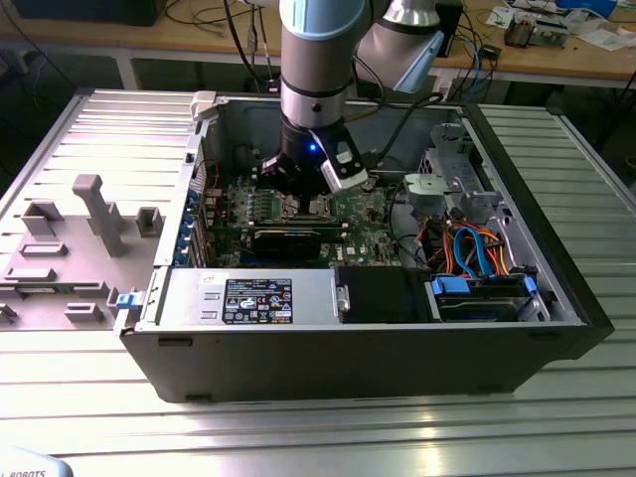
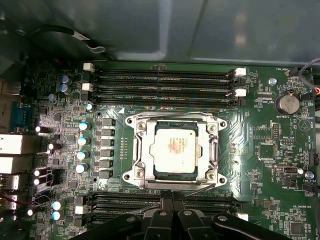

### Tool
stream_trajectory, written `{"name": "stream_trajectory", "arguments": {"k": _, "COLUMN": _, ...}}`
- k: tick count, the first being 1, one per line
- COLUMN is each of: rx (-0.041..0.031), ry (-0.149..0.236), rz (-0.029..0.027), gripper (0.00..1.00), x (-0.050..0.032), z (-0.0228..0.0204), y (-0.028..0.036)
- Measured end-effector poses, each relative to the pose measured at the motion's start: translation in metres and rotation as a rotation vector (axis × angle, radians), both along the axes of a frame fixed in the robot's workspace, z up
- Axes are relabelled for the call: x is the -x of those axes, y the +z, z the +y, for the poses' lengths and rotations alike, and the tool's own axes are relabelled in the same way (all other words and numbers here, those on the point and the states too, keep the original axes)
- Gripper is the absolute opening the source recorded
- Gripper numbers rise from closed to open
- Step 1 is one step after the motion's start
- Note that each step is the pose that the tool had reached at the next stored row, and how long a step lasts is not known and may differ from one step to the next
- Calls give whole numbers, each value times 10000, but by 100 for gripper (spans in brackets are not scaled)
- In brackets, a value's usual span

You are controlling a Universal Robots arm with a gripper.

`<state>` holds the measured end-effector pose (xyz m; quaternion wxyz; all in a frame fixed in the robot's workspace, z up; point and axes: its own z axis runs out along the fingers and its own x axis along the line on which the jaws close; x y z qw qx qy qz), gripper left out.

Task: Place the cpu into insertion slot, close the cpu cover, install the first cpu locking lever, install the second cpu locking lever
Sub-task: 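Install the second cpu locking lever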

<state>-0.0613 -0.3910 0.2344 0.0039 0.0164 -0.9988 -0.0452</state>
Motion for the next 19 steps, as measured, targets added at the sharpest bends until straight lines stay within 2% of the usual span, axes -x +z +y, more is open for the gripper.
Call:
{"name": "stream_trajectory", "arguments": {"k": 3, "rx": -4, "ry": 23, "rz": 26, "gripper": 11, "x": 18, "z": 0, "y": -9}}
{"name": "stream_trajectory", "arguments": {"k": 10, "rx": -7, "ry": 32, "rz": 28, "gripper": 11, "x": 63, "z": -2, "y": -11}}
{"name": "stream_trajectory", "arguments": {"k": 19, "rx": -6, "ry": 32, "rz": 28, "gripper": 11, "x": 66, "z": -3, "y": -12}}
